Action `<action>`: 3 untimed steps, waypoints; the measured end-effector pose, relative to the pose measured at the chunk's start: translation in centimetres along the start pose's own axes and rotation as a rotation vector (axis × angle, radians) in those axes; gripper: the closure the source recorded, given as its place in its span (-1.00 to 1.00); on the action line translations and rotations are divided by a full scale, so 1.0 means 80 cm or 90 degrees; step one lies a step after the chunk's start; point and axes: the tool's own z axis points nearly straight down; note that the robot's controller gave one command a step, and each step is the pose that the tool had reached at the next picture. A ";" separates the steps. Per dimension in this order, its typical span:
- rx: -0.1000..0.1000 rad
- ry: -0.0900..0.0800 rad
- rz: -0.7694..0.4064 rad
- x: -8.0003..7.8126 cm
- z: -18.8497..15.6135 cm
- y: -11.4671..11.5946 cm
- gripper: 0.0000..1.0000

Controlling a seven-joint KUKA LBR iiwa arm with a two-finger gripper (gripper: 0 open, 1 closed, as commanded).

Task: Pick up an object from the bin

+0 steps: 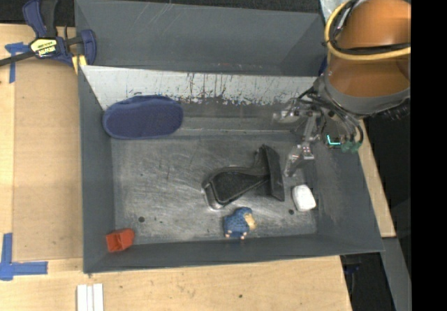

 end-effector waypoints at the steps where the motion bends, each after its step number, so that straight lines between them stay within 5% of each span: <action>1: -0.002 -0.024 0.086 0.047 0.182 0.086 -1.00; 2: -0.003 -0.025 0.050 0.038 0.188 0.081 -1.00; 3: 0.002 -0.009 0.003 0.068 0.086 0.007 -1.00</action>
Offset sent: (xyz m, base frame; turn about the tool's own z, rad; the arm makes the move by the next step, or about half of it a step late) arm -0.0502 0.0742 -0.1636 0.1353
